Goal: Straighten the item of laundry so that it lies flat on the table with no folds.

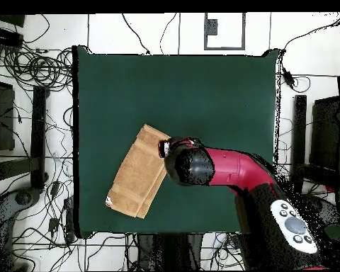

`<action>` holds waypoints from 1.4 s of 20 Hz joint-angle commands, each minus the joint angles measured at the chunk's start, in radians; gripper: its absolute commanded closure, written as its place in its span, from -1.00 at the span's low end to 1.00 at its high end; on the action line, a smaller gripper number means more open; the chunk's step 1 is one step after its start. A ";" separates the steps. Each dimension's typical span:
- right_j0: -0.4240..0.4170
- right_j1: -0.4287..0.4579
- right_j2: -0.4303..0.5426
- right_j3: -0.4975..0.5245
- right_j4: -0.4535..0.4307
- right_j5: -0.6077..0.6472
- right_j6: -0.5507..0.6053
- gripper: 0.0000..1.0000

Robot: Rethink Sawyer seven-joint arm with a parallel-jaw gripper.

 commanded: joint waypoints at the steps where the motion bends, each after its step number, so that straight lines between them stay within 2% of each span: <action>1: 0.077 0.031 0.023 -0.025 -0.076 0.181 -0.038 -1.00; 18: 0.096 0.104 -0.009 -0.074 -0.175 0.185 -0.002 -1.00; 22: 0.065 0.133 0.029 -0.058 -0.172 0.129 -0.002 -1.00; 28: 0.065 0.152 0.026 -0.065 -0.186 0.137 0.002 -1.00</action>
